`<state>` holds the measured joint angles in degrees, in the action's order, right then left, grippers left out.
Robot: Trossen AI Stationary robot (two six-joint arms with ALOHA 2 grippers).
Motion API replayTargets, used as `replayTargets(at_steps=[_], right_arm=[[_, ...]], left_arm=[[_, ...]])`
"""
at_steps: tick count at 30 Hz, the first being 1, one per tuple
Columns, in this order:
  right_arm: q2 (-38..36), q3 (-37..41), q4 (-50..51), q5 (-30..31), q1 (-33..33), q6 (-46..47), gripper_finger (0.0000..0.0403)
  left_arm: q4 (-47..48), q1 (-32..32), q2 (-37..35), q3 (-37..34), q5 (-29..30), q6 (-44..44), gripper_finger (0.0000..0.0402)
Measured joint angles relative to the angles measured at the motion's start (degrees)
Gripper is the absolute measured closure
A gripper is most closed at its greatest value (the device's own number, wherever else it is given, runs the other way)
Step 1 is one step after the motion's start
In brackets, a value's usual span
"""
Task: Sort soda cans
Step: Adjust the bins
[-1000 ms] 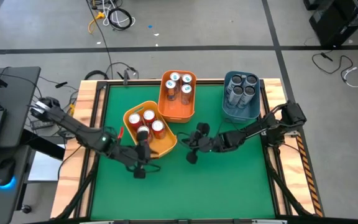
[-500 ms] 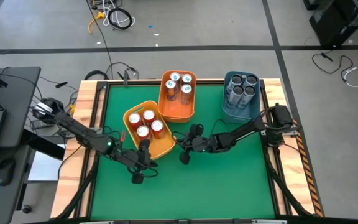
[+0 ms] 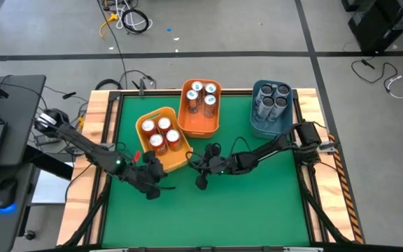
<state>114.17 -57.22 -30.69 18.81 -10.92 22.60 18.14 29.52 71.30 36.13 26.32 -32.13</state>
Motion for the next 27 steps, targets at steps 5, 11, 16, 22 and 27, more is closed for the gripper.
replayTargets(at_steps=[5,11,16,22,27], right_arm=[[-1.1,0.0,1.2,0.1,-0.3,-1.8,0.0403],[-3.6,0.0,4.3,0.6,-0.1,-2.8,0.0403],[-4.1,0.0,7.6,4.2,0.6,-2.8,0.0403],[-4.1,0.0,10.1,10.5,2.0,-0.9,0.0403],[-3.7,0.1,9.1,11.1,4.8,0.4,0.0403]], left_arm=[[9.3,0.6,0.4,-0.2,1.9,-5.8,0.0401],[20.6,2.3,0.3,2.9,4.5,-12.1,0.0401],[16.9,5.3,0.3,5.7,4.5,-9.6,0.0401],[-2.6,5.8,0.3,6.0,5.1,4.8,0.0401],[-13.5,2.6,1.3,2.6,4.9,10.8,0.0401]])
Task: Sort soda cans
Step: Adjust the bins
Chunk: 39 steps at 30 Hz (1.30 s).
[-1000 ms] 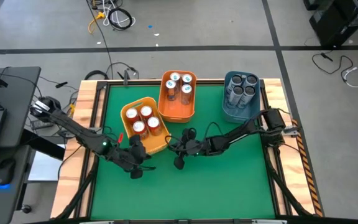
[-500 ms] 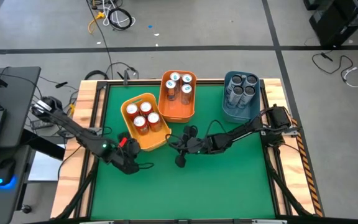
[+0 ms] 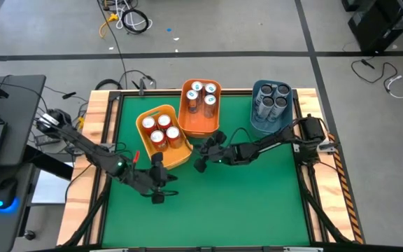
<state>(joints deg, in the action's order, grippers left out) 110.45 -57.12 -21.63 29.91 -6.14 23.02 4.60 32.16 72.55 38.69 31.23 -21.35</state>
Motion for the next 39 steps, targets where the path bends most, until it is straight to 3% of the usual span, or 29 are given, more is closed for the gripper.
replayTargets(at_steps=[7,16,20,27,33,39], right_arm=[[0.0,0.0,-3.9,-6.5,0.6,-0.1,0.0403],[0.0,0.0,-7.0,-9.3,0.2,-0.3,0.0403],[0.0,0.0,-7.1,-10.4,0.2,-0.5,0.0403],[-0.2,-0.5,-7.8,-12.2,-0.2,-2.8,0.0403],[-3.8,-5.1,9.0,-12.1,-0.6,-4.1,0.0403],[-13.6,-13.1,40.1,-4.7,-0.3,-0.7,0.0402]], left_arm=[[-2.4,-1.4,0.8,-3.0,-3.8,-2.6,0.0401],[0.5,-0.5,0.7,-3.2,-4.9,-6.2,0.0401],[1.8,-0.5,0.5,-3.2,-2.8,-7.4,0.0401],[14.0,-0.4,0.4,-3.0,3.3,-16.1,0.0401],[19.4,1.1,0.3,-3.0,6.5,-21.0,0.0401],[27.3,1.8,-0.5,-1.5,8.7,-23.5,0.0401]])
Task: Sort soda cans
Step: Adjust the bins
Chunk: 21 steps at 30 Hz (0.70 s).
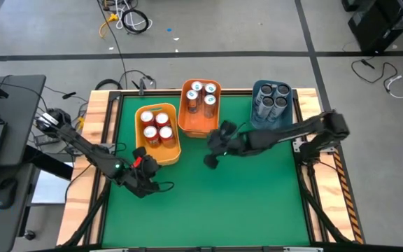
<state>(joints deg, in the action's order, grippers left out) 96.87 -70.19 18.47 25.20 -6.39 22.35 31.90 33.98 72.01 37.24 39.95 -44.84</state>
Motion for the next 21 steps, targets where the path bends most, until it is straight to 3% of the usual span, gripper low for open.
replayTargets(at_steps=[4,8,11,17,21], right_arm=[[-7.1,-4.6,19.5,5.0,3.0,7.0,0.0402],[-11.9,-5.1,32.0,2.2,6.9,9.1,0.0388],[-14.3,-5.1,39.9,-1.9,8.2,6.9,0.0356],[-16.3,-5.1,52.0,-2.4,8.3,5.0,0.0277],[-16.4,-3.3,55.0,-4.1,9.8,4.5,0.0242]], left_arm=[[4.5,-0.1,-0.2,3.1,2.4,0.4,0.0401],[5.4,0.0,-0.5,5.0,1.9,1.4,0.0401],[5.2,0.1,-1.1,5.5,-0.1,3.4,0.0401],[2.8,0.2,-4.7,5.6,-2.6,6.5,0.0401],[0.9,0.3,-7.7,5.6,-3.8,9.5,0.0401]])
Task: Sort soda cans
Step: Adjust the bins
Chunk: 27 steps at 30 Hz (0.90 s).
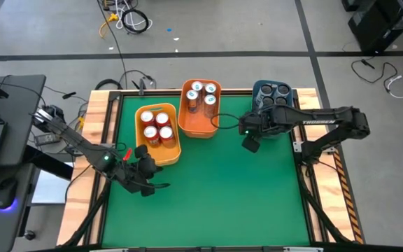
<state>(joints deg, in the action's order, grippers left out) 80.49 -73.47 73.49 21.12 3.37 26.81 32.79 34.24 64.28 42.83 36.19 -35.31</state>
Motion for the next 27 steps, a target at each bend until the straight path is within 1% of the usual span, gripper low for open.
replayTargets(at_steps=[2,6,10,14,17,19,21,27], right_arm=[[0.1,1.6,0.0,-1.5,1.1,0.0,0.0234],[0.1,4.7,-1.6,-1.5,3.3,-0.9,0.023],[0.1,7.8,-4.5,-1.6,5.9,-2.1,0.0231],[0.1,10.9,-8.6,-3.7,7.8,-5.2,0.0232],[0.1,12.5,-10.4,-3.7,9.1,-6.0,0.024],[0.1,13.6,-11.7,-3.7,9.8,-6.7,0.0254],[0.1,14.7,-12.8,-3.7,10.2,-8.4,0.0278],[0.1,17.0,-16.6,-3.9,10.9,-12.1,0.0384]], left_arm=[[-0.5,0.0,-0.9,0.0,-0.1,0.5,0.0401],[-0.1,0.0,-1.3,0.0,-0.1,0.9,0.0401],[0.1,0.0,-1.3,0.0,-0.1,0.9,0.0401],[0.2,0.0,-1.3,0.0,-0.1,1.0,0.0401],[0.2,0.0,-1.3,0.0,-0.1,1.0,0.0401],[0.2,0.0,-1.3,0.0,-0.1,1.0,0.0401],[0.2,0.0,-1.3,0.0,-0.1,1.0,0.0401],[0.0,0.0,-1.3,0.0,-0.1,1.0,0.0401]])
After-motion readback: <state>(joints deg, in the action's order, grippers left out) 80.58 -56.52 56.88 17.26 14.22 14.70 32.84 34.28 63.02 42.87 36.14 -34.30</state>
